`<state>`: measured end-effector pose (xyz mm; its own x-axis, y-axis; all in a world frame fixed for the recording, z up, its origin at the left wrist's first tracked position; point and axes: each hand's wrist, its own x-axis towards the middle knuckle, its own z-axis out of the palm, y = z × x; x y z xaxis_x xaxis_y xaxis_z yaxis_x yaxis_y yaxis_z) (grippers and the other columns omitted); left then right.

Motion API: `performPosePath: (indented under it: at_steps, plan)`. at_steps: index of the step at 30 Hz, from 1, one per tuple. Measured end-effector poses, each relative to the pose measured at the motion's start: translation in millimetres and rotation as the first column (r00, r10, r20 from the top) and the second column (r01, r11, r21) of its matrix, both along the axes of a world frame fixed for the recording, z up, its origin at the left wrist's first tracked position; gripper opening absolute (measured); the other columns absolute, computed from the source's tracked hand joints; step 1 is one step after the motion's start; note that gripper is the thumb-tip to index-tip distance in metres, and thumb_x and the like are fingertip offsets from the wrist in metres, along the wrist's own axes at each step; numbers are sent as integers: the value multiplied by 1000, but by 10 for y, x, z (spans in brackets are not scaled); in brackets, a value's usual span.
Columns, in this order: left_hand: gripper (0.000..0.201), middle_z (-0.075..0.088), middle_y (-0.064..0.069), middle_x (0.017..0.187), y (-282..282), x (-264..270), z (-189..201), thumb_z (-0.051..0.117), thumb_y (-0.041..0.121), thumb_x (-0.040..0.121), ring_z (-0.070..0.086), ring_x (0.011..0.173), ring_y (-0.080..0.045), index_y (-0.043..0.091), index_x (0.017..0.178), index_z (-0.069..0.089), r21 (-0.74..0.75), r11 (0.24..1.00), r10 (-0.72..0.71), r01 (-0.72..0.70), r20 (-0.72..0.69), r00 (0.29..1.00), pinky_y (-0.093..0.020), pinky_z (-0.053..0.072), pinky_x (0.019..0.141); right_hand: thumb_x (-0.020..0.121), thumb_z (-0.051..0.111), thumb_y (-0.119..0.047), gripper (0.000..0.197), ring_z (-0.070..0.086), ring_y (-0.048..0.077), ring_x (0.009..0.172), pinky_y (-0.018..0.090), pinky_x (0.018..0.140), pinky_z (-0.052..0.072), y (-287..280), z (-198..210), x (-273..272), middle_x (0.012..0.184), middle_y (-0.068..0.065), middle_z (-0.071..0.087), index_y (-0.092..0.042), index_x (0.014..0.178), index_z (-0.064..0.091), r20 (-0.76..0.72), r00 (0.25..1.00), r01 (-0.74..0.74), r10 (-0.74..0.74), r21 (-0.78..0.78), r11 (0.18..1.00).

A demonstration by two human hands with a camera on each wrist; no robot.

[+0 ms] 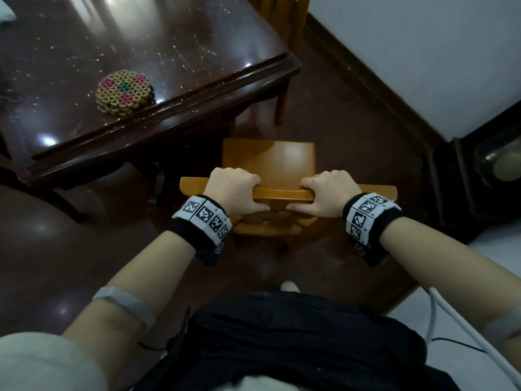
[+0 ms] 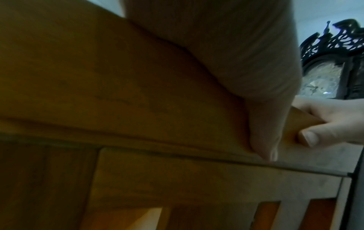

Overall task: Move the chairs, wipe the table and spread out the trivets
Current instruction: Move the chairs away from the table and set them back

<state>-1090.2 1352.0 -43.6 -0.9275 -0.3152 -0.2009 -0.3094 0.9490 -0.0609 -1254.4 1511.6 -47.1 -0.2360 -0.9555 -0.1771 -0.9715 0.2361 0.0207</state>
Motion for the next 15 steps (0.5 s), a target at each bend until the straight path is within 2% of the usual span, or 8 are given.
performPosePath:
  at_steps: [3, 6, 10, 13, 15]
  plan:
    - [55, 50, 8, 73, 50, -66, -12, 47, 79, 76, 53, 67, -14, 24, 82, 53, -25, 996, 81, -82, -24, 996, -28, 40, 61, 72, 19, -88, 73, 55, 12, 58, 28, 57, 49, -16, -6, -152, 67, -8, 58, -28, 84, 59, 3, 1000, -10, 10, -23, 1000]
    - [57, 49, 7, 68, 100, -116, 3, 48, 80, 74, 53, 65, -15, 23, 76, 47, -17, 988, 152, -152, 0, 988, -29, 43, 65, 73, 17, -87, 75, 54, 12, 59, 27, 55, 46, 26, -45, -199, 69, -8, 59, -26, 85, 59, -18, 1000, -24, 23, -60, 998]
    - [59, 53, 5, 70, 132, -127, 10, 50, 80, 73, 52, 66, -15, 21, 74, 45, -20, 982, 191, -190, 5, 982, -29, 43, 68, 80, 27, -82, 66, 53, 13, 58, 24, 50, 37, 109, -75, -155, 72, -8, 59, -24, 87, 60, -51, 998, -36, 30, -120, 992]
    - [61, 55, 5, 71, 149, -124, 26, 51, 81, 71, 53, 65, -14, 21, 74, 49, -23, 978, 208, -207, 15, 978, -28, 40, 66, 76, 27, -86, 70, 52, 14, 59, 26, 53, 36, 198, -53, -129, 70, -9, 53, -23, 84, 56, -108, 992, 48, -63, -141, 989]
    - [62, 57, 5, 73, 158, -122, 39, 51, 82, 70, 55, 67, -14, 20, 79, 54, -8, 976, 218, -218, 24, 976, -28, 41, 68, 69, 23, -93, 76, 54, 16, 65, 31, 62, 41, 260, -31, -138, 70, -10, 48, -24, 81, 51, -102, 980, 157, -173, -149, 976]
